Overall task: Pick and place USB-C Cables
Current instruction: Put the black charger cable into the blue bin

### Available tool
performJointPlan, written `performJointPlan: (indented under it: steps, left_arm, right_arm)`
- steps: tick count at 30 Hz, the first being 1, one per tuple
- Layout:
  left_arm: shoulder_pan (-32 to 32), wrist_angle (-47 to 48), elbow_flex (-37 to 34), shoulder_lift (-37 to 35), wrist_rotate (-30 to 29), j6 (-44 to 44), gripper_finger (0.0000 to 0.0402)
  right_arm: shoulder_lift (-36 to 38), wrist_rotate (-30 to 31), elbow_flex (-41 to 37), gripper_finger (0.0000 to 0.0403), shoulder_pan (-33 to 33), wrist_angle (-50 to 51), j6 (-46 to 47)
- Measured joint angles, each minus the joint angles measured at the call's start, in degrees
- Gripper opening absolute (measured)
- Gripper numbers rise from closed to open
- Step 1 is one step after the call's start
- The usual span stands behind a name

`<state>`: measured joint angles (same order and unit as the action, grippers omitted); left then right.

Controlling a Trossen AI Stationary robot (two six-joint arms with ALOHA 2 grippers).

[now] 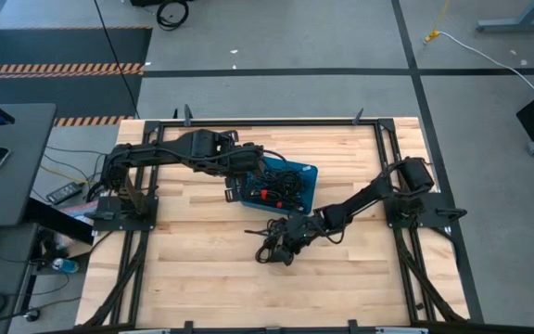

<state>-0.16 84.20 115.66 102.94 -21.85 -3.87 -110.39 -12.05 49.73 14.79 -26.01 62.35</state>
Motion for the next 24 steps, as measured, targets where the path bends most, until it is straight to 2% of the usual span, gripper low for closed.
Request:
performJointPlan:
  steps: [8,14,19,24]
  left_arm:
    - [0.0,-0.1,0.0,0.0,0.0,0.6,0.019]
    - [0.0,0.7,0.0,0.0,0.0,1.4,0.019]
    - [0.0,0.6,0.0,0.0,0.0,1.7,0.019]
    - [0.0,3.3,0.0,0.0,0.0,4.1,0.019]
  right_arm:
    - [0.4,-3.0,6.5,0.0183,-0.3,12.4,-4.4]
    - [1.9,-3.4,13.5,0.0183,-1.8,30.5,-13.2]
    - [2.4,-1.5,19.8,0.0183,-3.1,44.0,-22.6]
    - [2.4,2.3,23.1,0.0183,-4.1,49.9,-34.2]
